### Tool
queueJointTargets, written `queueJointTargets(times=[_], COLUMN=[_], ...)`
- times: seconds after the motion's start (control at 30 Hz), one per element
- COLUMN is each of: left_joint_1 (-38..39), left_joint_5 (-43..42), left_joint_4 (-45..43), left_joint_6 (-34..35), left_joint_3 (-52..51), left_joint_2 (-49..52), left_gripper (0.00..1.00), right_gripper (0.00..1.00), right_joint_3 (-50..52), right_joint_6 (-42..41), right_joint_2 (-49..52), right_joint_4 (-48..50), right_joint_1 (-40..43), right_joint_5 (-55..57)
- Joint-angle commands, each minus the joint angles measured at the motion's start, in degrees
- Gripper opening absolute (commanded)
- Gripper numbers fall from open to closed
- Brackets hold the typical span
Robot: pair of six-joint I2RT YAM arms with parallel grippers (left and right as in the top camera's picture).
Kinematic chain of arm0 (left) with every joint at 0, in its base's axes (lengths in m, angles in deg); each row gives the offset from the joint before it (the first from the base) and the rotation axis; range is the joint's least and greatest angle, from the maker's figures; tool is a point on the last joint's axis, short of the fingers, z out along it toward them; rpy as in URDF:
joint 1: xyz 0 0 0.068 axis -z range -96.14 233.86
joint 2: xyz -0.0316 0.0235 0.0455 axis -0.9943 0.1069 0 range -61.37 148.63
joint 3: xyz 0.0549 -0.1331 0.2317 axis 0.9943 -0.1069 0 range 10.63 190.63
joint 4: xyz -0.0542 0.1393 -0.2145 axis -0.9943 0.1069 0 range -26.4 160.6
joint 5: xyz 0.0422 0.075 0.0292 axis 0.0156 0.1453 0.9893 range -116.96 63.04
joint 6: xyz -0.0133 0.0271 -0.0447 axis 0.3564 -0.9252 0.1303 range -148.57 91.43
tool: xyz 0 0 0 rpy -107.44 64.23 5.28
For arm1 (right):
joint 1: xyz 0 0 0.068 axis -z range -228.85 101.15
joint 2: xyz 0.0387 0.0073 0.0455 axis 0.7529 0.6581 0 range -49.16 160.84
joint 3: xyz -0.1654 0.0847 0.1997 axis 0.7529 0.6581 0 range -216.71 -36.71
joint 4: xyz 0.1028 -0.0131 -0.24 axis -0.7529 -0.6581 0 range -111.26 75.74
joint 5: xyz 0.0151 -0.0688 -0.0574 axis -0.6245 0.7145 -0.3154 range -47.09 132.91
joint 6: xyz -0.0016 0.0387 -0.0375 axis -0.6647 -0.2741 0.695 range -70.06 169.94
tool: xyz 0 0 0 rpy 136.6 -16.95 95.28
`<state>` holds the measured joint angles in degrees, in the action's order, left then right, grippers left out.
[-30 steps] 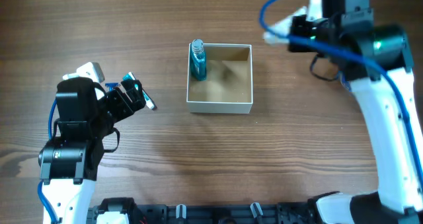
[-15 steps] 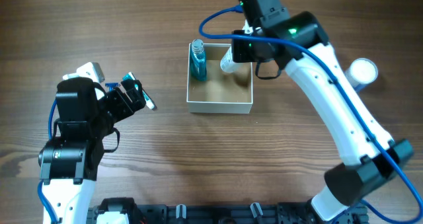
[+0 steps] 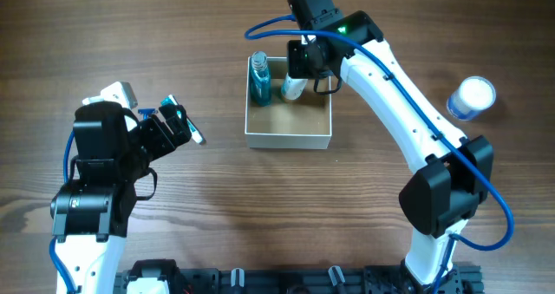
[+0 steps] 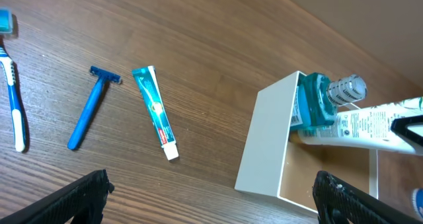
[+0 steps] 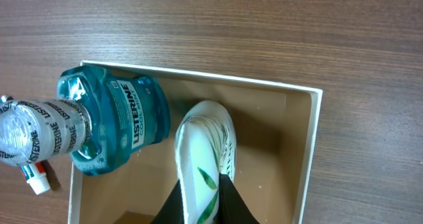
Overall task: Pack container
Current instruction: 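Carry the lotion tube into the box beside the mouthwash and release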
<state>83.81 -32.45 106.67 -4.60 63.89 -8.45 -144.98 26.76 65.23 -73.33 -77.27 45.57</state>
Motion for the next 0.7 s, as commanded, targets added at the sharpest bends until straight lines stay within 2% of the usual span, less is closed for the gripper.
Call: queueJointTargets(times=[0.0, 0.03, 0.07, 0.1, 0.23, 0.43, 0.6, 0.67], left_joint_1=[0.3, 0.3, 0.3, 0.3, 0.3, 0.3, 0.3, 0.3], left_joint_5=[-0.7, -0.7, -0.7, -0.7, -0.6, -0.7, -0.6, -0.6], left_joint_4=[-0.1, -0.1, -0.1, -0.1, -0.1, 0.0, 0.3, 0.3], left_joint_6=[0.5, 0.5, 0.5, 0.5, 0.5, 0.5, 0.5, 0.5], left_joint_3=[1.1, 1.1, 1.1, 1.1, 1.1, 1.1, 1.1, 1.1], left_joint_2=[0.1, 0.1, 0.1, 0.1, 0.1, 0.1, 0.1, 0.1], left_gripper=[1.00, 1.00, 1.00, 1.00, 1.00, 1.00, 1.00, 1.00], right_gripper=[0.04, 0.07, 0.14, 0.25, 0.50, 0.57, 0.58, 0.69], right_joint_3=[-1.3, -1.3, -1.3, -1.3, -1.3, -1.3, -1.4, -1.4], right_joint_6=[-1.0, -1.0, -0.9, -0.8, -0.8, 0.0, 4.4, 4.6], right_joint_2=[0.4, 0.4, 0.4, 0.4, 0.4, -0.6, -9.7, -14.4], right_joint_4=[2.1, 2.1, 2.1, 2.1, 2.1, 1.9, 1.7, 0.8], right_joint_1=[-0.1, -0.1, -0.1, -0.1, -0.1, -0.1, 0.0, 0.7], right_joint_5=[0.9, 0.9, 0.9, 0.8, 0.7, 0.7, 4.0, 9.1])
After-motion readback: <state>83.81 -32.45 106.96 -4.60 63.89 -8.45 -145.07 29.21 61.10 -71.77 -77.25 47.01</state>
